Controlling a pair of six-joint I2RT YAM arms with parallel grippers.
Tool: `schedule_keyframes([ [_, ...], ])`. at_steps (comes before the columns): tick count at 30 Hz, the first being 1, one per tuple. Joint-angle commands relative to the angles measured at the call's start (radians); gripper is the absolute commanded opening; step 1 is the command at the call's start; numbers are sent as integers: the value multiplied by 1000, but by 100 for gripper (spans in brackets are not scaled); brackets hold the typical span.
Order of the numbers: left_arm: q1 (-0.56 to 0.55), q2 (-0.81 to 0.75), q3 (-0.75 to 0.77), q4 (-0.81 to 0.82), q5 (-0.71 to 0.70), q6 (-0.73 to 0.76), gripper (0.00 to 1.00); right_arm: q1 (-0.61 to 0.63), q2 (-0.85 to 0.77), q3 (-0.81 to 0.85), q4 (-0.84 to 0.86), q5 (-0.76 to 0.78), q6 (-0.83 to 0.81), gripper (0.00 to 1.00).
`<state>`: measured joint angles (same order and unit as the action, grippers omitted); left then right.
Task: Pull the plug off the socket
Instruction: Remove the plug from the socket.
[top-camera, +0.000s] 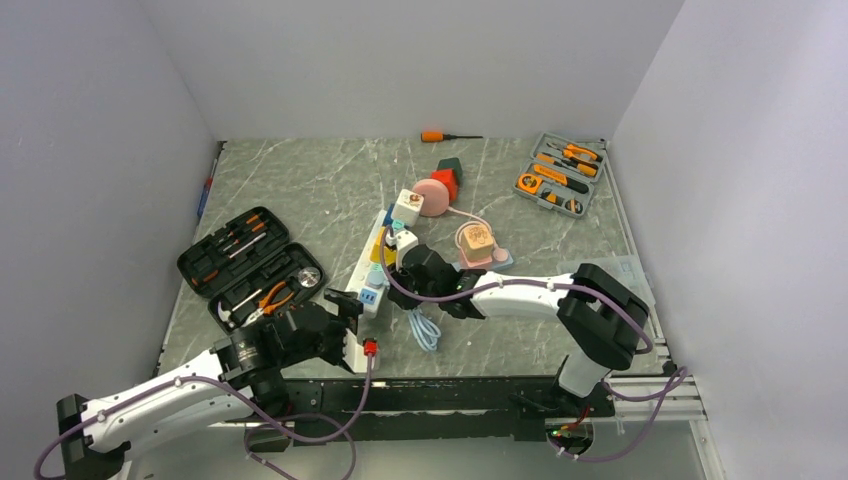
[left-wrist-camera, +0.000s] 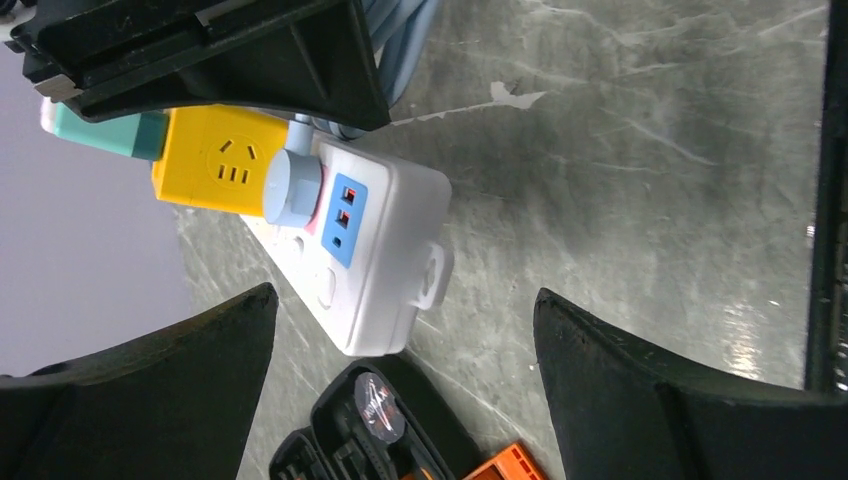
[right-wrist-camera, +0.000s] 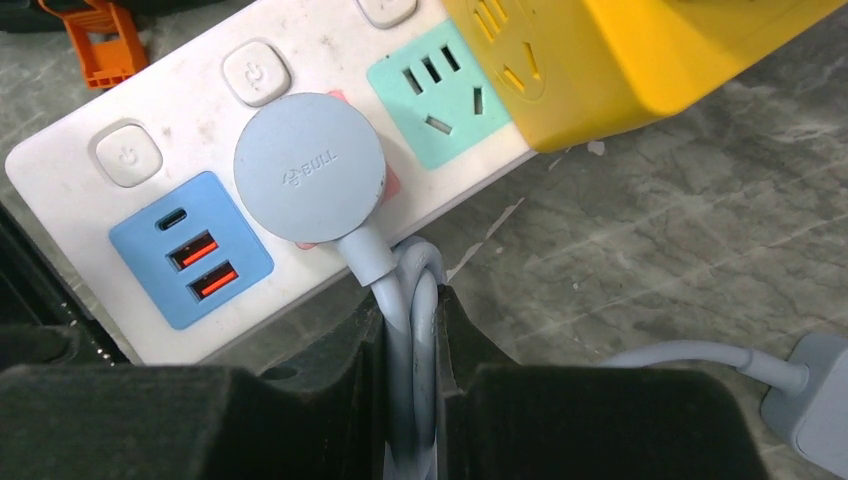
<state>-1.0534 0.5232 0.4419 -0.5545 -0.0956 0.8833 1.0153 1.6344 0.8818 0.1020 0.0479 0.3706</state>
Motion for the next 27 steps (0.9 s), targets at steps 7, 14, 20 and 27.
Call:
schedule_keyframes([
  [7, -8, -89, -129, 292, -97, 197, 99, -11, -93, 85, 75, -176, 30, 0],
  [14, -8, -139, -225, 368, -124, 303, 99, -43, -103, 101, 66, -241, 33, 0],
  [20, -8, -112, -316, 609, -146, 463, 94, -46, -100, 123, 42, -278, 14, 0],
  [27, -8, -14, -310, 706, -180, 498, 69, -45, -101, 115, 47, -294, 12, 0],
])
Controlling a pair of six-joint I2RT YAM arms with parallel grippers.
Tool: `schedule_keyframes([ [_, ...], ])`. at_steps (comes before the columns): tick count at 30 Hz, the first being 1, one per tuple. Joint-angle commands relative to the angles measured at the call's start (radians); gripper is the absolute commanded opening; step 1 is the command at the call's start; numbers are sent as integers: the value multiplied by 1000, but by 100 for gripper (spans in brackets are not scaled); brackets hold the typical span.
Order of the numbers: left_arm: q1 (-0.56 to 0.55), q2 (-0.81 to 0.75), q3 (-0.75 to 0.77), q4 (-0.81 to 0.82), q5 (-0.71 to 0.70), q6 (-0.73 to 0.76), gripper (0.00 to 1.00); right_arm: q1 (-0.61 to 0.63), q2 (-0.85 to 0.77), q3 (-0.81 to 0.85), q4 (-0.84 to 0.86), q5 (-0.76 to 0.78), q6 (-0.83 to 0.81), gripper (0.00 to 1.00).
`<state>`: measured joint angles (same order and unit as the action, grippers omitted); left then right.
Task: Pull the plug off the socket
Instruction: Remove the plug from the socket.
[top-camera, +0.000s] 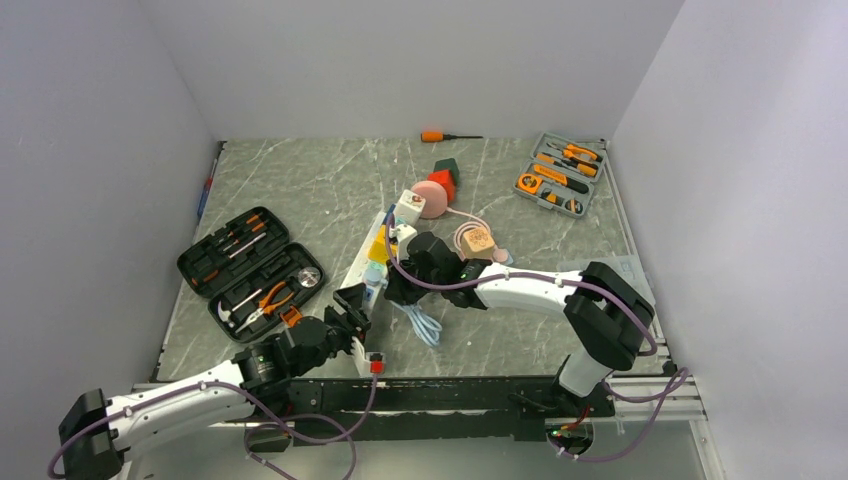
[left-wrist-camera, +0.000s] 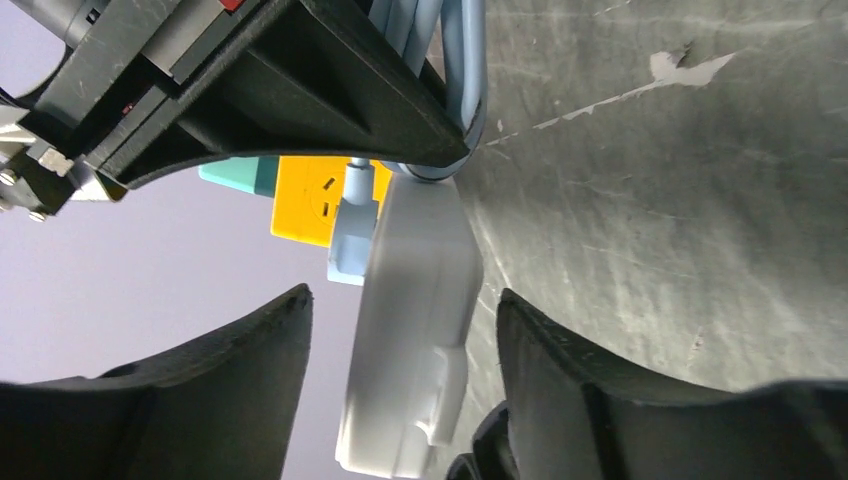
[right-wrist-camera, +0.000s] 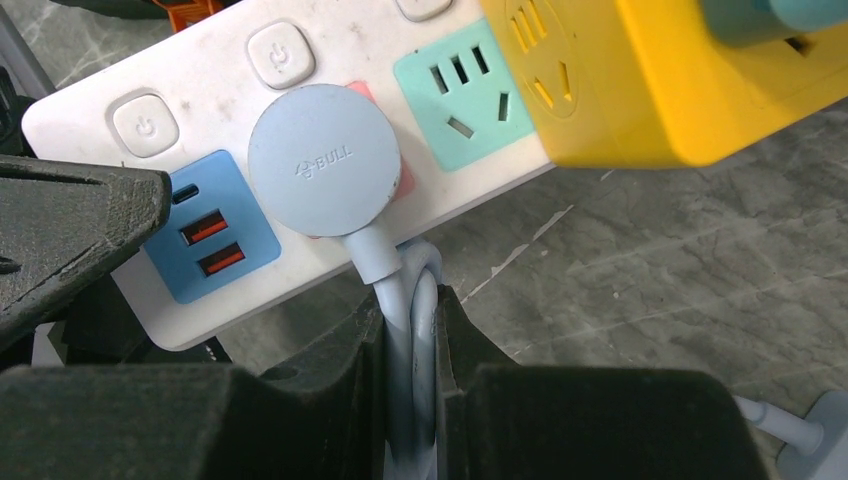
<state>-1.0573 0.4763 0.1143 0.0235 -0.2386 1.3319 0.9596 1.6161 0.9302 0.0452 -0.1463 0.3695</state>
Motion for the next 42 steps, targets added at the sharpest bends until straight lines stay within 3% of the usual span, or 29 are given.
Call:
schedule_keyframes([
  [1, -5, 38, 20, 133, -40, 53, 65, 12, -82, 67, 104, -104, 12, 0],
  [4, -4, 47, 23, 131, -38, 65, 58, 11, -86, 65, 103, -104, 6, 0],
  [11, -4, 46, 33, 72, -16, 70, 54, 12, -108, 47, 100, -82, -10, 0],
  [26, -9, 85, 107, -132, -9, -22, 32, 5, -165, -26, 197, -5, 32, 0],
  [34, -14, 89, 105, -240, 13, -22, 22, -86, -226, -57, 239, -23, 60, 0],
  [42, -18, 96, 69, -314, 24, 27, 16, -95, -230, -86, 262, -52, 82, 0],
])
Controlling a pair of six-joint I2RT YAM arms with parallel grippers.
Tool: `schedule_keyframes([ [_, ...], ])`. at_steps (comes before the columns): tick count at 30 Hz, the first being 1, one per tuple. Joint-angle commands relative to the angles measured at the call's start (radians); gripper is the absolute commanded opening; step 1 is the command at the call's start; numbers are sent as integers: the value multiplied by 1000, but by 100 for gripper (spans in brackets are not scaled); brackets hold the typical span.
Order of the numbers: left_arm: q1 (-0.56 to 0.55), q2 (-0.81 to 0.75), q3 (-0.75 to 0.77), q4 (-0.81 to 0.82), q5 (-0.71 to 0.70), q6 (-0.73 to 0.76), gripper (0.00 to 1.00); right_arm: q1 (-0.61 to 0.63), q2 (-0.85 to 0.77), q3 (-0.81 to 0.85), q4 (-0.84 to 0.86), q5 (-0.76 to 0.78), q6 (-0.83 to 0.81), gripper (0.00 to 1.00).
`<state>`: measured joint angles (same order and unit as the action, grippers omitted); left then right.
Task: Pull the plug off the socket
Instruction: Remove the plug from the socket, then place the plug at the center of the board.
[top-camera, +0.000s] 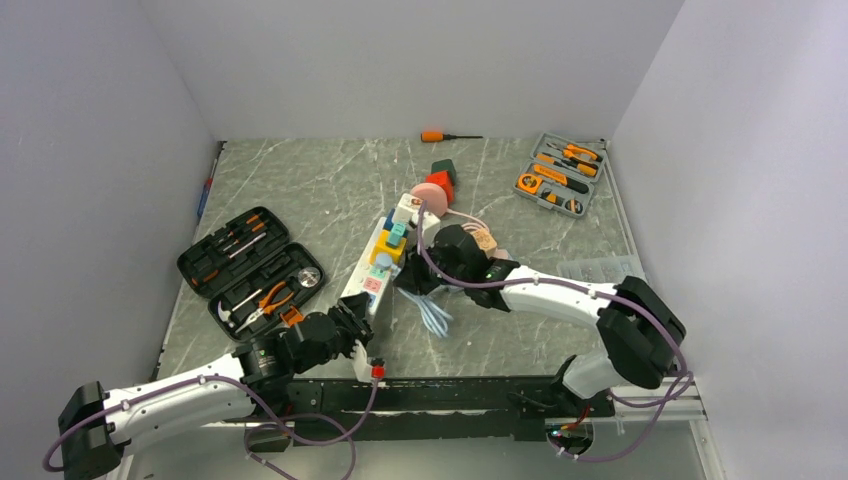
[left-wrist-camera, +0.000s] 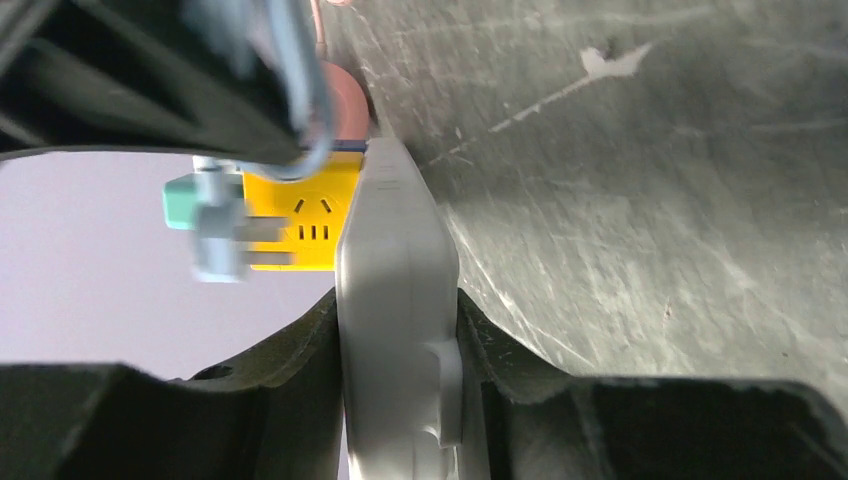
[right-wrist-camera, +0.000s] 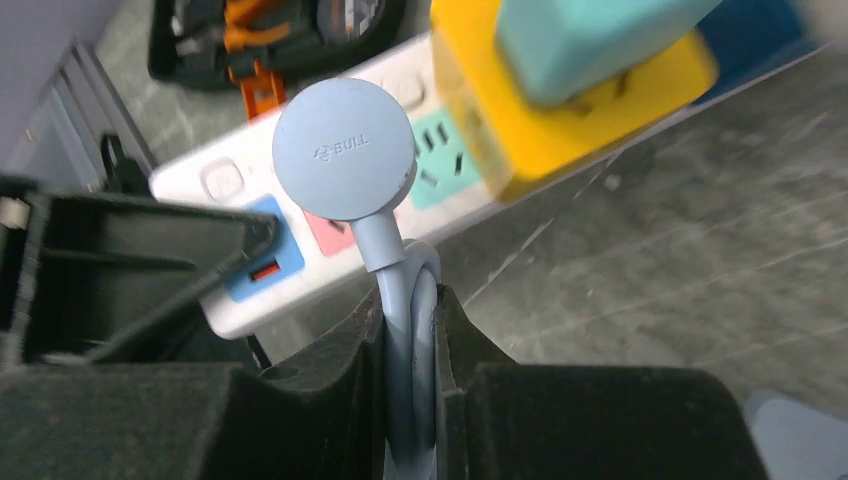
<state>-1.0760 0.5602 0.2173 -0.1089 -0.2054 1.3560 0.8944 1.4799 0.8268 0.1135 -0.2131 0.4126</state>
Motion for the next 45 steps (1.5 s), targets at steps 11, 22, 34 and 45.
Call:
schedule_keyframes([
  [11, -1, 13, -60, -170, -45, -21, 30, 5, -109, -66, 142, 49, 9, 0],
  [22, -1, 3, -78, -346, 2, -94, 97, 77, -157, -281, 117, 120, 70, 4],
  [34, 0, 23, 4, -406, -17, -141, 99, 97, -100, -289, 84, 160, 101, 93],
  [45, 6, 75, 268, -622, -11, -237, 99, 69, -365, -136, -149, 249, 61, 97],
])
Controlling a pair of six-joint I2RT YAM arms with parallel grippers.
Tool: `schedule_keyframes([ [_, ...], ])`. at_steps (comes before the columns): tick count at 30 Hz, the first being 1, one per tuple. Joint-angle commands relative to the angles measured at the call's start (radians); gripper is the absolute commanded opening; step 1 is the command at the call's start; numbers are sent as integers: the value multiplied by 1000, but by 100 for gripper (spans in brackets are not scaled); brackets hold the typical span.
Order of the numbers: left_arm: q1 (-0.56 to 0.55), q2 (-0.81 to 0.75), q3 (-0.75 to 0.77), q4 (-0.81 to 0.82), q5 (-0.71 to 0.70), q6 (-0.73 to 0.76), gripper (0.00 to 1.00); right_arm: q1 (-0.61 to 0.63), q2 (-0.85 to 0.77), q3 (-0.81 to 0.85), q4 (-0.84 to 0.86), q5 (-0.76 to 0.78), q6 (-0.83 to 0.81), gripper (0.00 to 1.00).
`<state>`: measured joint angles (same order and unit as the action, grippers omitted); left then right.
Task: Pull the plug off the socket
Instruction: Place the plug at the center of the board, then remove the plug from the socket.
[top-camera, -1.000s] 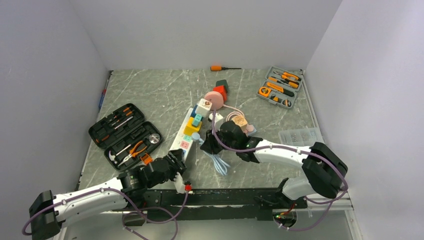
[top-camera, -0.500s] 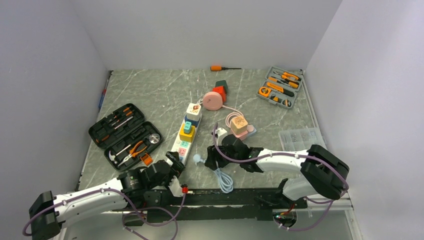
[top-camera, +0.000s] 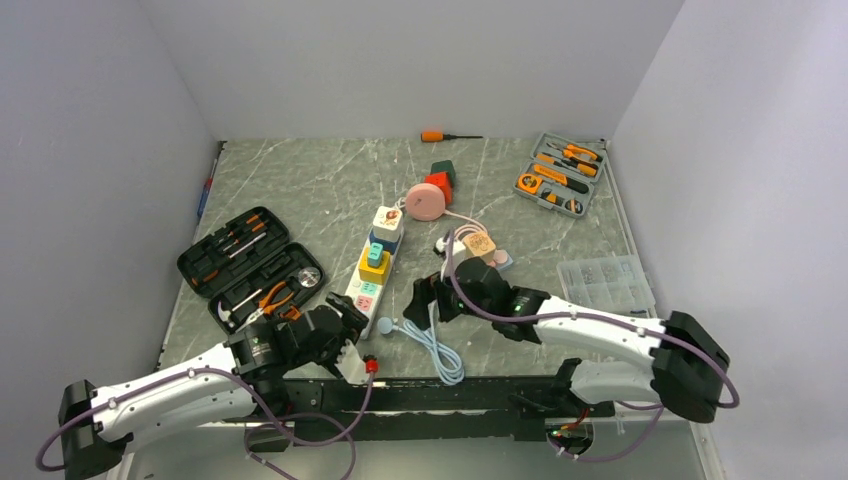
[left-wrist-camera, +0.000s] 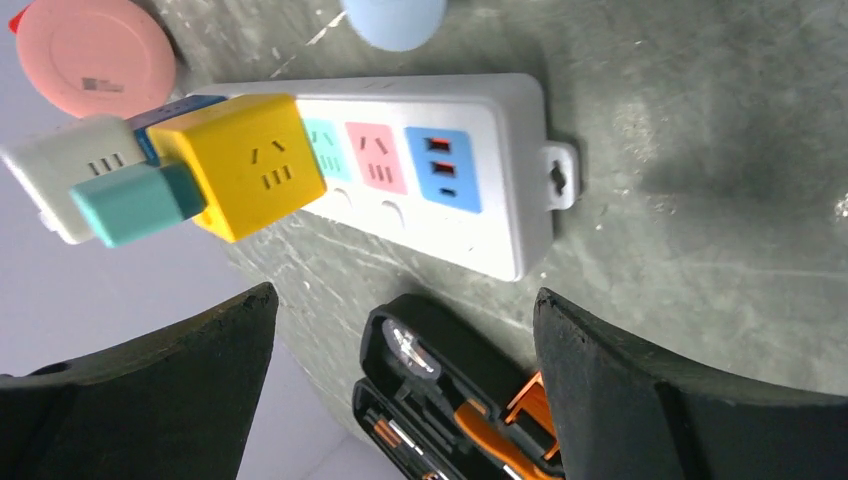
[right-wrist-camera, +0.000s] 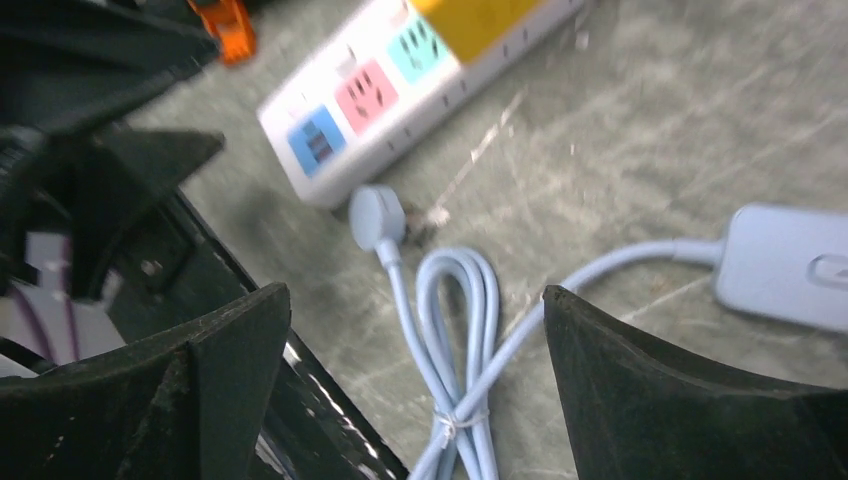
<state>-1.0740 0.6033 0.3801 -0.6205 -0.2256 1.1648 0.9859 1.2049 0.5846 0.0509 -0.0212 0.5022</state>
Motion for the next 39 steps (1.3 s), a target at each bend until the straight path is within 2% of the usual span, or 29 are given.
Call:
schedule_keyframes([
  [1, 5, 47, 132, -131, 2, -53, 99, -38, -101, 119, -109, 51, -31, 97],
  [6, 5, 113, 285, -208, 4, -86, 99, -146, -215, 143, -170, 27, -33, 95],
  [12, 5, 239, 483, -181, 26, -154, 99, -266, -322, 171, -260, 28, -36, 94],
  [17, 9, 539, 795, -290, 52, -232, 99, -353, -354, 183, -345, 102, -7, 94],
  [19, 30, 665, 935, -341, 111, -280, 99, -390, -359, 171, -374, 126, 11, 99],
  [24, 110, 938, 1197, -348, 255, -449, 99, -465, -428, 124, -417, 149, 47, 100],
  [30, 158, 1061, 1292, -222, 311, -586, 99, -533, -463, 99, -486, 162, 70, 100],
  [39, 175, 1139, 1268, -73, 448, -744, 99, -665, -488, 106, -537, 155, 105, 100],
])
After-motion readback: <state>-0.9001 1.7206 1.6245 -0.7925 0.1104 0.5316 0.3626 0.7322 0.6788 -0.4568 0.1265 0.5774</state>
